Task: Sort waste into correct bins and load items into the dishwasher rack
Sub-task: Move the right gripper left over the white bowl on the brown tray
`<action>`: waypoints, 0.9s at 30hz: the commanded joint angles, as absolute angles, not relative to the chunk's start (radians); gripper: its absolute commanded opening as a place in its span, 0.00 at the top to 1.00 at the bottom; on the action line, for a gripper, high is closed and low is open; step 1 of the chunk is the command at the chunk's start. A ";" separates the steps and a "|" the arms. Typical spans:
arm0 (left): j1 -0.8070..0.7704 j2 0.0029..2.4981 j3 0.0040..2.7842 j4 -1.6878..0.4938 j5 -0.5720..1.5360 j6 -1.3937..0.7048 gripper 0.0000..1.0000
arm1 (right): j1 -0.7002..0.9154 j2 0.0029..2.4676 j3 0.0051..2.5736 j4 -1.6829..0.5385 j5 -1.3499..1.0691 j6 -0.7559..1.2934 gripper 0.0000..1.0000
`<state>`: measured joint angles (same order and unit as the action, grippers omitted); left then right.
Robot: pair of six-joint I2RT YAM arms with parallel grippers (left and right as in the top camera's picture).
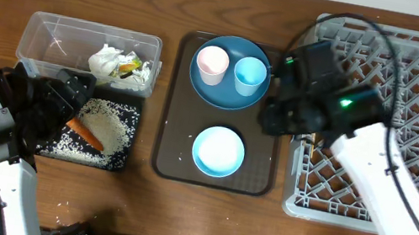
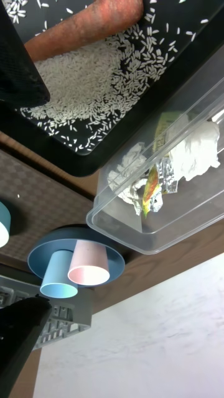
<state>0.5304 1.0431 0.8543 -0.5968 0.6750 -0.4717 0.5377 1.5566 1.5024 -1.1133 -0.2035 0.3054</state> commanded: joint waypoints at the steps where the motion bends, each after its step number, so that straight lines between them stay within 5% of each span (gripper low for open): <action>1: 0.537 1.038 0.875 -0.596 0.685 -0.472 0.00 | 0.624 1.547 1.516 -1.090 -0.213 0.353 0.75; 16: 0.537 1.038 0.875 -0.597 0.685 -0.472 0.00 | 0.955 1.628 1.508 -0.997 0.105 0.494 0.79; 27: 0.537 1.038 0.875 -0.597 0.685 -0.472 0.00 | 1.017 1.829 1.508 -0.993 0.154 0.509 0.76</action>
<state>0.5304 1.0435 0.8543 -0.5968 0.6750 -0.4717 1.0061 1.7924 1.5024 -0.9962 0.1139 0.4831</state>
